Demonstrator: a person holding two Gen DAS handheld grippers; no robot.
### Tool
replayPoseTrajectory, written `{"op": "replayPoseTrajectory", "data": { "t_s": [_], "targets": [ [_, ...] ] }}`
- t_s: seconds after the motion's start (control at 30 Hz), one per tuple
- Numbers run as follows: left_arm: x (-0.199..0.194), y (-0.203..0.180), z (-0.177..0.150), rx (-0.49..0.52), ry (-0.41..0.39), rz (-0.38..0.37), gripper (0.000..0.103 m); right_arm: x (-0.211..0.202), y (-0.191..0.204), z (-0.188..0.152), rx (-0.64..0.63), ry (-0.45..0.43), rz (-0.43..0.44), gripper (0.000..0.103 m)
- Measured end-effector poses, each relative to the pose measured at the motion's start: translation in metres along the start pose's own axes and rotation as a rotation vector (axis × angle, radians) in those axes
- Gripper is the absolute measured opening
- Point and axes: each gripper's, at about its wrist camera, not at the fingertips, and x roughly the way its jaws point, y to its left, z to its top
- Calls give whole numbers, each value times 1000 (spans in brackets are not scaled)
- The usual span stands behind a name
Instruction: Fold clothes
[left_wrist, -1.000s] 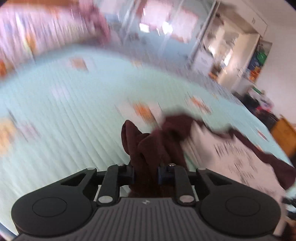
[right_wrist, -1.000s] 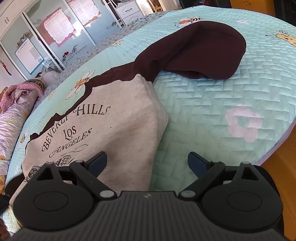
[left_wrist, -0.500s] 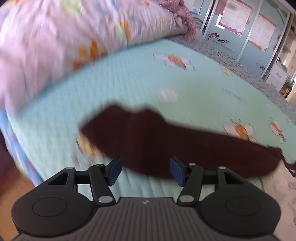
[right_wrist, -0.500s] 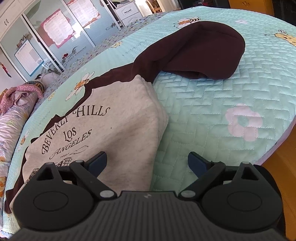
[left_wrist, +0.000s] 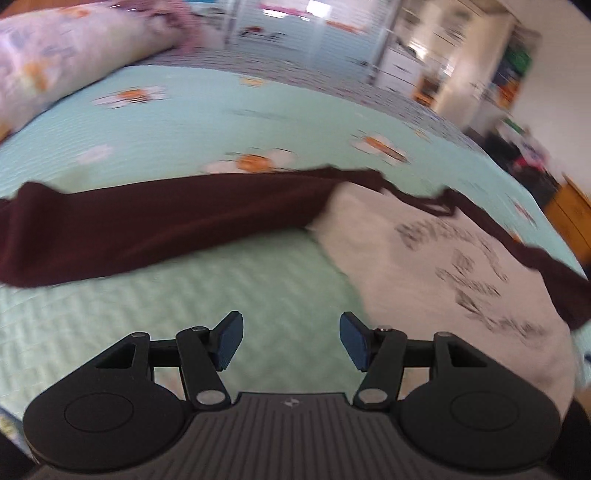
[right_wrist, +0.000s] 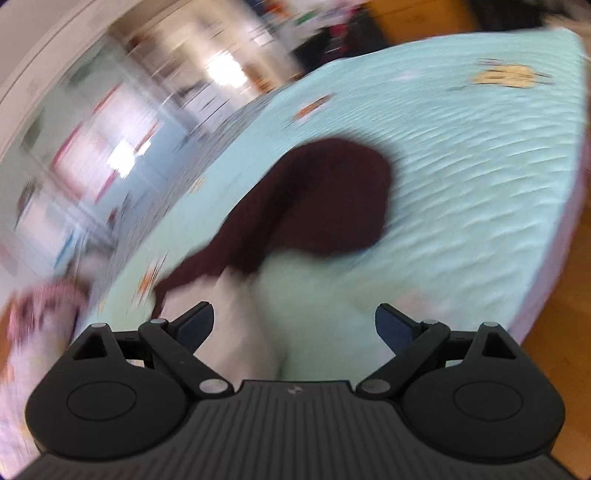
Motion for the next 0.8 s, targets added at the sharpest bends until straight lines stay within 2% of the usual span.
{"op": "replayPoseTrajectory", "data": {
  "t_s": [0.07, 0.13, 0.2, 0.27, 0.3, 0.33, 0.37, 0.43, 0.47, 0.5, 0.57, 0.6, 0.67, 0.7, 0.77, 0.8],
  "targets": [
    [3, -14, -1, 45, 15, -27, 61, 7, -24, 23, 124, -33, 7, 94],
    [1, -28, 0, 88, 21, -26, 61, 24, -37, 43, 136, -28, -18, 94],
    [-1, -41, 5, 122, 11, -25, 61, 43, -37, 57, 74, -5, -45, 94],
    [-3, -52, 10, 151, 1, -28, 61, 62, -30, 63, -6, 15, -29, 94],
    [-2, -59, 13, 160, -2, -32, 62, 71, -24, 64, -46, 25, -21, 88],
    [-2, -65, 17, 172, -5, -37, 63, 77, -15, 63, -100, 37, -22, 50],
    [-1, -72, 20, 184, -8, -42, 63, 84, -6, 62, -155, 48, -23, 31],
    [1, -87, 24, 212, -18, -56, 63, 75, 38, 37, -460, -32, -49, 20],
    [0, -94, 26, 227, -23, -67, 63, 69, 61, 24, -618, -75, -63, 19],
    [0, -102, 26, 244, -26, -77, 64, 62, 81, 4, -777, -83, -25, 19],
    [0, -116, 22, 284, -23, -97, 64, 49, 108, -43, -1053, 1, 52, 32],
    [1, -121, 20, 302, -21, -105, 64, 41, 110, -56, -1086, 9, 63, 43],
    [0, -129, 14, 336, -12, -113, 65, 26, 110, -78, -1124, 15, 77, 57],
    [0, -130, 11, 345, -7, -119, 65, 17, 104, -74, -1059, 12, 97, 67],
    [-2, -130, 6, 357, 5, -131, 65, 6, 86, -54, -882, -6, 114, 72],
    [-2, -130, 3, 358, 11, -134, 65, 5, 74, -39, -776, -21, 108, 78]
  ]
}}
